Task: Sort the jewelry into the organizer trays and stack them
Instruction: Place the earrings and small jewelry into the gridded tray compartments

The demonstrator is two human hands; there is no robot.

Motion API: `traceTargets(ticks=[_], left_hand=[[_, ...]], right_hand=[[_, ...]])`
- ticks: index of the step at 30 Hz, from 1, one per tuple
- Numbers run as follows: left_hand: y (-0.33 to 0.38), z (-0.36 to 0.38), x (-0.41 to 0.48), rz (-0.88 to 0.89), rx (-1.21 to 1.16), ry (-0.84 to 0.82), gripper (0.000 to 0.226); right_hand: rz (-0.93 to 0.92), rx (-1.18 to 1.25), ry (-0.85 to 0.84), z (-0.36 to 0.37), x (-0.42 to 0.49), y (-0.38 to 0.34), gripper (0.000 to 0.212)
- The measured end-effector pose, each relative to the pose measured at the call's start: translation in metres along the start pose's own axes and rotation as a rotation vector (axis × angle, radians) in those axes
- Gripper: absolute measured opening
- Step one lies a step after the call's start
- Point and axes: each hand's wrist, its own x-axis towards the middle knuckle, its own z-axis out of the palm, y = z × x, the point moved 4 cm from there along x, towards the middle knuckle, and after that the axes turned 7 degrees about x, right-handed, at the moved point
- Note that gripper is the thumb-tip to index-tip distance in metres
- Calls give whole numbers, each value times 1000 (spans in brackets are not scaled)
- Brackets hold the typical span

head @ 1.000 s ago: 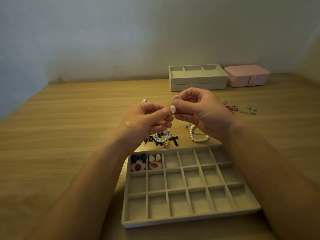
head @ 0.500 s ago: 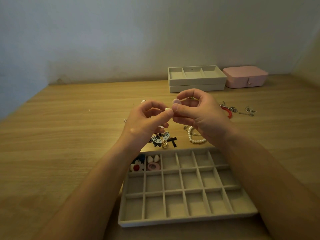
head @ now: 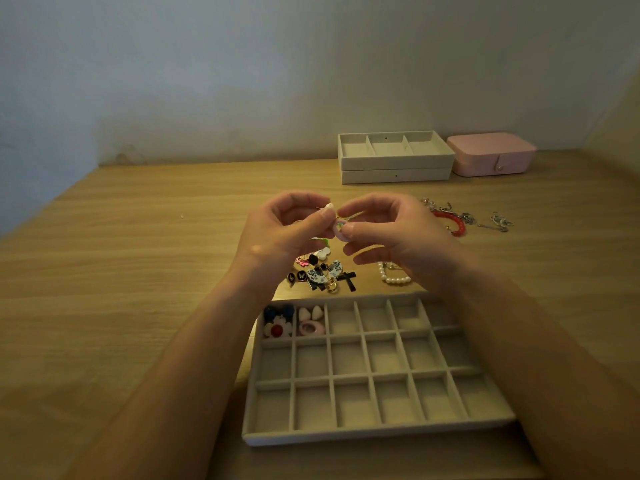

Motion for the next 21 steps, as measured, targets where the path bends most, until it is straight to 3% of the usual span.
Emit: traceTargets(ticks=[4, 6, 14, 21], left_hand=[[1, -4, 1, -14, 65, -12, 22], [3, -5, 0, -43, 109, -57, 21], [10, -9, -19, -95, 479, -201, 15], [-2, -2, -40, -26, 733, -290, 11]], right_hand=[[56, 62, -55, 0, -2, -5, 32], [95, 38, -71, -1, -3, -7, 24], [230, -259, -121, 12, -25, -1, 17], [219, -643, -130, 20, -38, 1, 9]])
